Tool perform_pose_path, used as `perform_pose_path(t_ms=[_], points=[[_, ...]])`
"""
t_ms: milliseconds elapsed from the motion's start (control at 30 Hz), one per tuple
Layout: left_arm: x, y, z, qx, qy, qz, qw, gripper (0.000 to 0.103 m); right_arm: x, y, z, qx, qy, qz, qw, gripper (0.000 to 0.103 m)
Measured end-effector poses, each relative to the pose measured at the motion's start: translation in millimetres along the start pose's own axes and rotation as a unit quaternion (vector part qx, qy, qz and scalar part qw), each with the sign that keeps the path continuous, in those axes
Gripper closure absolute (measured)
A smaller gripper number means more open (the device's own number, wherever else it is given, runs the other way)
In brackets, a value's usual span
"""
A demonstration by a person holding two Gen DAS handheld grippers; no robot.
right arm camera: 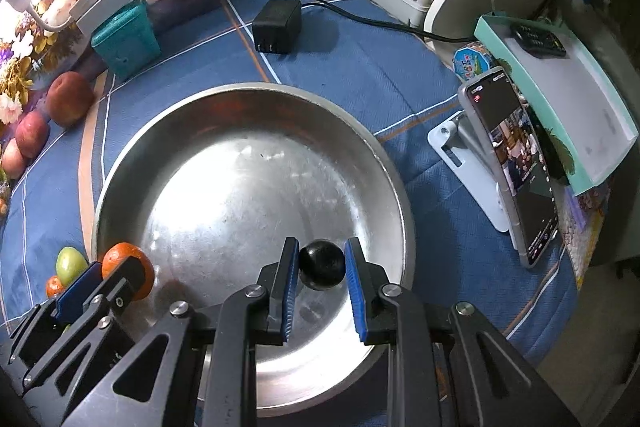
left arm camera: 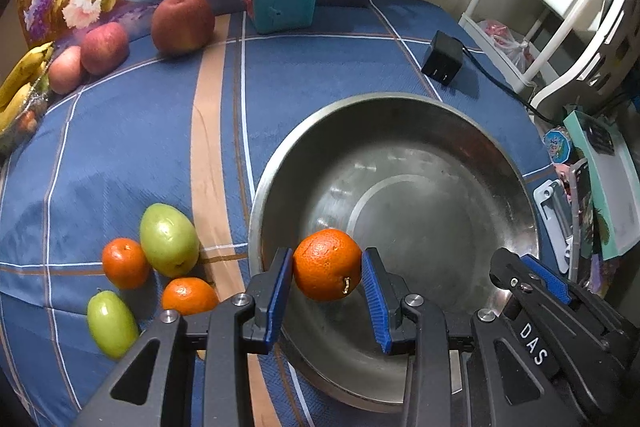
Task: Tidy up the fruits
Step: 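Carry the orange in the left tool while the right tool carries the plum over the steel basin, then open the left tool to drop the orange while the right tool drops the plum into the basin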
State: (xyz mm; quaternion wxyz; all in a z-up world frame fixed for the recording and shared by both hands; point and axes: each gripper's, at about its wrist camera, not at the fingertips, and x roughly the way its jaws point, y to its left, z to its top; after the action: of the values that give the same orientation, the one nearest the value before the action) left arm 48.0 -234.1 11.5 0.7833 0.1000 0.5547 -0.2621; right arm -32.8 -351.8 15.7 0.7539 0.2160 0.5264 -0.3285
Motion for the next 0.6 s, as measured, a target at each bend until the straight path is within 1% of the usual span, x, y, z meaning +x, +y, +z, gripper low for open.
perform_pose_path(t_ms=[333,467,500,600], points=[[2.6,1.0,0.2,-0.001,0.006,-0.001,1.0000,0.064,1.7,-2.2,1.0,0.004,0.003,0.000,1.000,0.079],[2.0,1.3,-0.4,-0.002,0.007,-0.004,1.0000,0.062,1.7,-2.2,0.7,0.003,0.003,0.003,1.000,0.079],[1.1,1.1,-0.6,0.000,0.005,-0.004,1.0000,0.062,1.6,-2.0,0.7,0.002,0.003,0.004,1.000,0.078],[-1.4,0.6,-0.8,0.000,0.004,-0.002,1.0000,0.060,0.9,-1.6,0.4,0.003,0.001,0.007,1.000,0.064]])
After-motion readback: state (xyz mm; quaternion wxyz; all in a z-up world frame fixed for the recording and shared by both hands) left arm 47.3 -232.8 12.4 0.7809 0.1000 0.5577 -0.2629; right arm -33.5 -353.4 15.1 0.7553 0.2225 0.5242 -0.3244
